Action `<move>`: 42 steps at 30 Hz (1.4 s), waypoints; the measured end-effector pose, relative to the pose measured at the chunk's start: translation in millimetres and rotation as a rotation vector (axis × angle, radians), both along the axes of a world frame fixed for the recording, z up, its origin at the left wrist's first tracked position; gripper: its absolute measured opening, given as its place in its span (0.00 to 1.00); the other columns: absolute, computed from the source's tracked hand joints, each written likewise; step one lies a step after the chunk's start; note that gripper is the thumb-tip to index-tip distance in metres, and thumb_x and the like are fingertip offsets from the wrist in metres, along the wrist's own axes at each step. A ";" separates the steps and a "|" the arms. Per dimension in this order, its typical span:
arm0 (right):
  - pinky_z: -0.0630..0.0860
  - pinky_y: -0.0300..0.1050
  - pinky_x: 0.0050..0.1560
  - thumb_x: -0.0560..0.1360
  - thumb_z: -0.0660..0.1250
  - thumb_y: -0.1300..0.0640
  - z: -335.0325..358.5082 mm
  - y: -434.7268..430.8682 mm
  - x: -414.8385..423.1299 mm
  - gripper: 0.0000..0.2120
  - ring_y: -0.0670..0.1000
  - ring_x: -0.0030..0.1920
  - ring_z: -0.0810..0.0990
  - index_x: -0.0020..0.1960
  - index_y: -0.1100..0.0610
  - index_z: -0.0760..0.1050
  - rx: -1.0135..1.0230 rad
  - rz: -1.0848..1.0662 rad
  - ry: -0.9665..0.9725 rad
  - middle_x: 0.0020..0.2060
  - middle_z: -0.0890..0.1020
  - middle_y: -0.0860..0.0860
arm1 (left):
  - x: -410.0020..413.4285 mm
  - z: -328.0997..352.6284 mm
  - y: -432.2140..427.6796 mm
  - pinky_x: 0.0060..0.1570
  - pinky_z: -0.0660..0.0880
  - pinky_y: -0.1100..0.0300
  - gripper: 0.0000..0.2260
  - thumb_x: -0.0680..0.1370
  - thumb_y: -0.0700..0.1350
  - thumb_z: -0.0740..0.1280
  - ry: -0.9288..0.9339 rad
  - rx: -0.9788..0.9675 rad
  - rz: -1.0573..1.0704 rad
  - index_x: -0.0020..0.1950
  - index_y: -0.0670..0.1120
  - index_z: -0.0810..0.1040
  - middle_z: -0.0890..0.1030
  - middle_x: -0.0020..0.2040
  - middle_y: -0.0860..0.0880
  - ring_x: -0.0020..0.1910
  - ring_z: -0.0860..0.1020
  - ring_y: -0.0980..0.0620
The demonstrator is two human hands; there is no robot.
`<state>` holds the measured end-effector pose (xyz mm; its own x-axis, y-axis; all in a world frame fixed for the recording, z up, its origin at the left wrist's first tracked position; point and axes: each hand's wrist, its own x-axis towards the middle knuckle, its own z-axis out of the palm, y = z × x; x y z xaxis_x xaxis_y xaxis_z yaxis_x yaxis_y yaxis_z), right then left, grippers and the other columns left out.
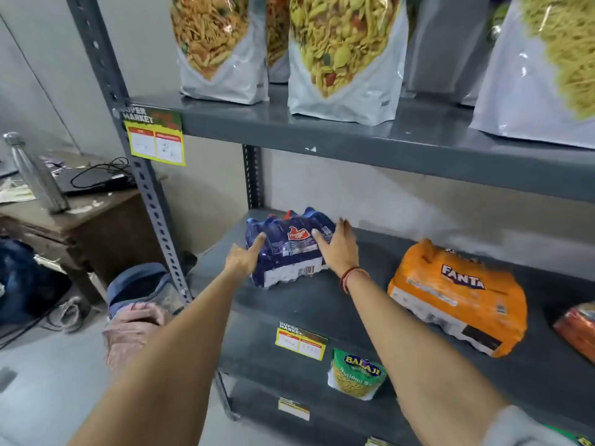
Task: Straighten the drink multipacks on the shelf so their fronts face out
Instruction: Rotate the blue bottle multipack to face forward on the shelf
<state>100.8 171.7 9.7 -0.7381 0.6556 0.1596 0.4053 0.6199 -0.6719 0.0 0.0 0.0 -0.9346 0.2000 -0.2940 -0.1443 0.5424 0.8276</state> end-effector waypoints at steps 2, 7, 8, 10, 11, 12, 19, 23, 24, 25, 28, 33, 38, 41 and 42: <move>0.63 0.55 0.69 0.75 0.62 0.42 -0.5 14.6 -10.1 0.38 0.63 0.71 0.63 0.72 0.67 0.55 -0.162 -0.067 -0.007 0.71 0.63 0.65 | -2.5 -2.8 16.7 0.65 0.67 0.49 0.41 0.73 0.66 0.62 -0.099 0.097 0.049 0.71 0.35 0.63 0.70 0.69 0.36 0.65 0.71 0.37; 0.68 0.48 0.61 0.74 0.65 0.42 -26.7 35.5 -16.1 0.31 0.61 0.64 0.73 0.66 0.63 0.64 -0.534 -0.070 0.012 0.65 0.73 0.62 | -8.3 -24.3 36.1 0.58 0.75 0.51 0.31 0.68 0.59 0.72 -0.081 0.290 0.214 0.62 0.38 0.73 0.79 0.58 0.39 0.55 0.78 0.40; 0.69 0.49 0.60 0.73 0.66 0.43 -30.6 35.4 -16.1 0.29 0.61 0.62 0.74 0.64 0.62 0.66 -0.544 -0.081 0.051 0.63 0.75 0.61 | -10.4 -24.9 34.6 0.58 0.75 0.50 0.30 0.68 0.58 0.72 -0.082 0.313 0.216 0.61 0.39 0.73 0.79 0.57 0.40 0.54 0.78 0.41; 0.71 0.51 0.60 0.73 0.66 0.43 -37.5 34.7 -16.5 0.27 0.61 0.59 0.76 0.61 0.61 0.67 -0.536 -0.104 0.114 0.61 0.77 0.60 | -15.3 -29.4 33.1 0.57 0.76 0.50 0.29 0.68 0.58 0.73 -0.067 0.349 0.187 0.61 0.41 0.73 0.79 0.56 0.42 0.52 0.79 0.43; 0.72 0.52 0.59 0.73 0.66 0.43 -40.4 32.6 -15.7 0.26 0.61 0.58 0.77 0.60 0.61 0.68 -0.521 -0.112 0.144 0.59 0.78 0.59 | -16.6 -31.5 32.6 0.57 0.76 0.50 0.28 0.68 0.57 0.73 -0.058 0.382 0.169 0.61 0.42 0.73 0.79 0.56 0.43 0.51 0.79 0.44; 0.72 0.50 0.58 0.73 0.66 0.43 -43.6 29.6 -13.6 0.24 0.60 0.57 0.77 0.59 0.60 0.68 -0.509 -0.122 0.178 0.58 0.78 0.57 | -14.9 -32.4 31.7 0.57 0.76 0.49 0.27 0.68 0.56 0.73 -0.047 0.424 0.145 0.61 0.43 0.73 0.80 0.56 0.43 0.51 0.80 0.44; 0.75 0.30 0.50 0.72 0.69 0.50 -82.7 9.4 32.5 0.24 0.45 0.55 0.79 0.64 0.53 0.65 -0.564 -0.004 0.520 0.53 0.78 0.43 | 9.8 -58.6 10.1 0.61 0.75 0.51 0.35 0.70 0.57 0.72 0.198 0.545 -0.117 0.73 0.51 0.62 0.77 0.64 0.50 0.60 0.78 0.51; 0.73 0.26 0.49 0.68 0.74 0.51 -84.9 11.5 43.7 0.26 0.35 0.51 0.79 0.61 0.48 0.66 -0.503 0.019 0.502 0.52 0.78 0.37 | 7.2 -59.0 -1.8 0.58 0.73 0.61 0.38 0.67 0.61 0.72 0.352 0.431 -0.184 0.73 0.53 0.61 0.77 0.63 0.54 0.59 0.77 0.57; 0.73 0.25 0.49 0.68 0.75 0.51 -85.6 11.8 46.3 0.27 0.34 0.51 0.79 0.61 0.47 0.66 -0.496 0.021 0.493 0.52 0.78 0.37 | 8.0 -57.9 -2.9 0.56 0.73 0.64 0.37 0.67 0.61 0.72 0.375 0.409 -0.200 0.72 0.54 0.62 0.77 0.62 0.55 0.57 0.77 0.58; 0.73 0.25 0.49 0.67 0.75 0.51 -86.5 11.8 46.9 0.27 0.33 0.50 0.79 0.61 0.47 0.66 -0.489 0.017 0.487 0.52 0.78 0.37 | 8.1 -56.8 -3.3 0.54 0.73 0.66 0.35 0.67 0.61 0.72 0.395 0.393 -0.211 0.71 0.54 0.64 0.78 0.60 0.56 0.56 0.78 0.59; 0.75 0.28 0.50 0.66 0.76 0.52 -90.1 15.4 46.4 0.30 0.34 0.51 0.79 0.64 0.51 0.67 -0.474 0.009 0.478 0.52 0.79 0.39 | 8.0 -59.5 -2.5 0.51 0.72 0.72 0.33 0.67 0.62 0.71 0.433 0.370 -0.202 0.69 0.54 0.66 0.79 0.59 0.56 0.54 0.78 0.60; 0.76 0.32 0.55 0.63 0.78 0.54 -92.9 23.9 47.0 0.32 0.44 0.54 0.79 0.64 0.55 0.70 -0.423 0.043 0.400 0.54 0.80 0.45 | 6.1 -72.8 -0.6 0.56 0.75 0.65 0.33 0.67 0.51 0.76 0.387 0.384 -0.180 0.69 0.53 0.67 0.78 0.57 0.57 0.54 0.78 0.60; 0.77 0.37 0.56 0.64 0.78 0.51 -88.8 25.1 47.3 0.32 0.44 0.54 0.79 0.64 0.56 0.70 -0.380 0.039 0.368 0.55 0.80 0.47 | 10.3 -73.2 6.9 0.63 0.73 0.56 0.33 0.68 0.45 0.77 0.328 0.405 -0.115 0.70 0.48 0.67 0.76 0.61 0.56 0.58 0.76 0.58; 0.76 0.37 0.58 0.67 0.73 0.44 -77.4 26.8 48.0 0.33 0.42 0.57 0.77 0.67 0.53 0.66 -0.549 -0.005 0.457 0.60 0.77 0.47 | 32.8 -71.8 7.3 0.71 0.64 0.48 0.40 0.69 0.47 0.76 0.311 0.367 0.081 0.75 0.46 0.59 0.65 0.74 0.47 0.72 0.65 0.50; 0.73 0.37 0.60 0.69 0.69 0.41 -73.1 27.8 46.8 0.33 0.44 0.61 0.75 0.69 0.52 0.65 -0.618 -0.044 0.525 0.62 0.75 0.46 | 49.6 -73.9 7.5 0.72 0.61 0.46 0.41 0.70 0.49 0.75 0.356 0.363 0.127 0.76 0.45 0.56 0.62 0.76 0.46 0.74 0.61 0.49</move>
